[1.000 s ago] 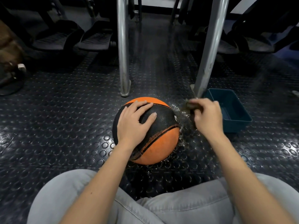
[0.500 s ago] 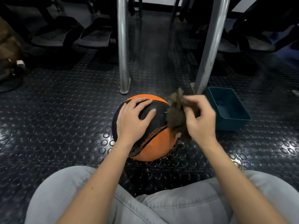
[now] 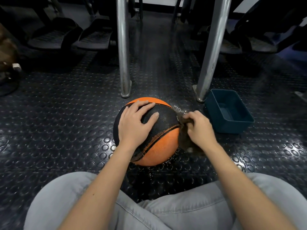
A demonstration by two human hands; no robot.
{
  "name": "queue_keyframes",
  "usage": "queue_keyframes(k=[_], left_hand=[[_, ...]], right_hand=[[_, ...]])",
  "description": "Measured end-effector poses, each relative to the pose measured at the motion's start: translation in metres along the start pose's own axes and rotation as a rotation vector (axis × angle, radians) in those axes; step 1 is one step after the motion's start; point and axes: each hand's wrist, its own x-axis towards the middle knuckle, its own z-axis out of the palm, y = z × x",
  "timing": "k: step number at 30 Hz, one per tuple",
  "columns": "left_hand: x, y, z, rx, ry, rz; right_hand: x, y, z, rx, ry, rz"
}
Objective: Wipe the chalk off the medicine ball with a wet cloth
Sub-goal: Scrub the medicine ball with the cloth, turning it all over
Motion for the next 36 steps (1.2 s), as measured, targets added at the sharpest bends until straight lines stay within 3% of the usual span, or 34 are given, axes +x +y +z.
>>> queue_keyframes(k=[2, 4, 6, 8, 13, 15, 17, 20, 23, 25, 27, 29, 32, 36], left_hand=[[0.0, -0.001, 0.0, -0.008, 0.014, 0.0], [0.0, -0.002, -0.001, -0.012, 0.025, -0.005], [0.0, -0.002, 0.0, 0.004, 0.016, 0.012], [0.001, -0.002, 0.0, 0.001, 0.002, 0.018], [0.0, -0.003, 0.002, -0.021, 0.009, 0.016], [-0.001, -0.004, 0.001, -0.028, 0.028, 0.012], [0.0, -0.003, 0.001, -0.022, 0.034, 0.012], [0.001, -0.002, 0.002, -0.007, 0.024, 0.021], [0.001, -0.001, 0.002, -0.016, 0.018, 0.016], [0.0, -0.001, 0.002, -0.018, 0.025, 0.019], [-0.001, -0.004, 0.002, -0.025, 0.047, 0.009], [0.0, -0.005, 0.002, -0.022, 0.045, 0.008], [0.0, -0.004, 0.001, -0.005, 0.021, 0.027], [-0.002, -0.001, 0.002, 0.001, 0.01, 0.033]], right_hand=[[0.004, 0.0, -0.006, -0.024, 0.141, 0.022], [-0.002, -0.022, -0.009, 0.138, 0.305, -0.138], [-0.015, -0.037, -0.003, 0.197, 0.292, -0.349], [-0.021, -0.036, 0.009, 0.142, 0.166, -0.437], [0.005, 0.003, 0.003, 0.053, 0.164, 0.011], [0.008, -0.01, -0.006, 0.164, 0.309, -0.043], [0.002, -0.032, -0.01, 0.27, 0.407, -0.239], [-0.013, -0.038, 0.005, 0.268, 0.254, -0.426], [-0.004, -0.018, 0.005, 0.133, 0.097, -0.162], [0.002, -0.007, -0.003, 0.029, 0.098, 0.024], [0.005, -0.017, -0.011, 0.081, 0.243, -0.011], [-0.003, -0.035, -0.009, 0.191, 0.333, -0.21], [-0.018, -0.042, 0.011, 0.213, 0.201, -0.386], [-0.001, -0.008, 0.011, 0.117, 0.116, 0.015]])
